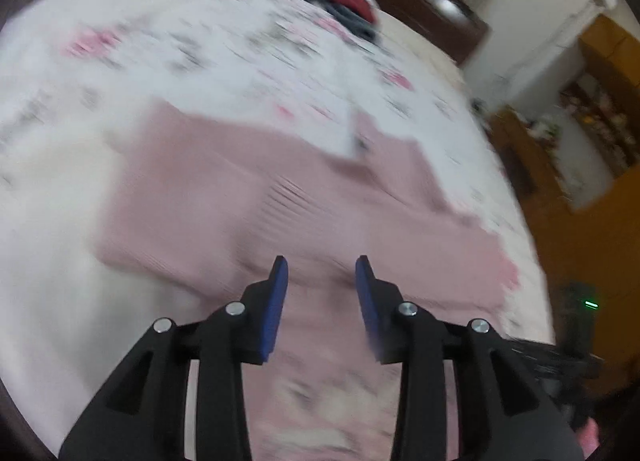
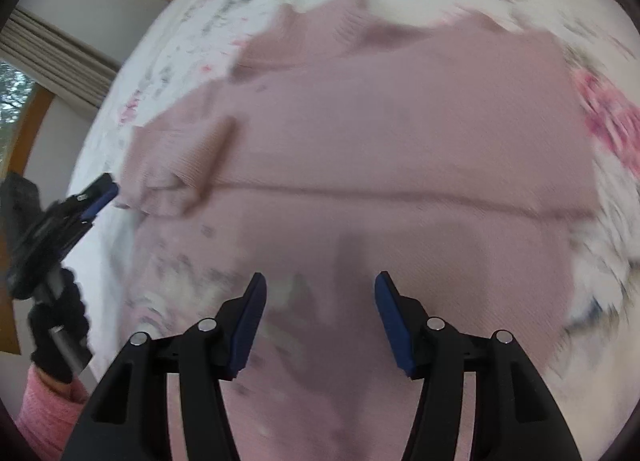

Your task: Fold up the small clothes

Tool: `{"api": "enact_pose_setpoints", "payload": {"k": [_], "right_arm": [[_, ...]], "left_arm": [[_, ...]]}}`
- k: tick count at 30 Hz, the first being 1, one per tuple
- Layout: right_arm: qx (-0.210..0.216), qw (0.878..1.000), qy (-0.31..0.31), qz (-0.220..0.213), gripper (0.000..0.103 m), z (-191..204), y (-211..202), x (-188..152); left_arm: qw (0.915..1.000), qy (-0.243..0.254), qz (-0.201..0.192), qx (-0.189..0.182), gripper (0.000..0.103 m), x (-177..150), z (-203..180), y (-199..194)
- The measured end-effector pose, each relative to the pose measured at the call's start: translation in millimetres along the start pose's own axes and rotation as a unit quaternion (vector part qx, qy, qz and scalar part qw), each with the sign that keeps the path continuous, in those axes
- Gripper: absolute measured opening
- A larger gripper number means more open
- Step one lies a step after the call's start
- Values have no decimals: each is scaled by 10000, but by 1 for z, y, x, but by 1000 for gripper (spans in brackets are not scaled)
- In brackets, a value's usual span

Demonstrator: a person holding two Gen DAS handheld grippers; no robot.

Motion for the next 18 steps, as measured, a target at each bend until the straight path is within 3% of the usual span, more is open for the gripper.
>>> {"api": "enact_pose_setpoints", "payload": {"k": [2, 7, 12, 14, 18], "right_arm": [[150, 9999, -34, 39, 57, 20, 8, 16], [447, 9988, -83, 176, 57, 56, 32, 46], [656, 9969, 67, 441, 57, 78, 67, 65], [802, 9951, 198, 540, 57, 84, 82, 72], [905, 9924, 438, 713, 61, 89, 110, 82]], "left_arm": [[9987, 5, 4, 509, 34, 17, 25, 11], [9942, -176, 577, 886, 33, 17, 59, 52], [9949, 23, 618, 799, 34, 11, 65, 64], [9968, -143, 513, 597, 34, 15, 68, 52], [9977, -240, 163, 617, 37, 22, 75, 22]]}}
Point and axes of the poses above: each gripper's, at about its wrist camera, not at the fingertips, and y roughly the way its jaws point, z to its left, x to its top, the point moved 7 cm from there along y, roughly the way its jaws point, and after that the axes turned 8 degrees about x, right-handed, at the moved point
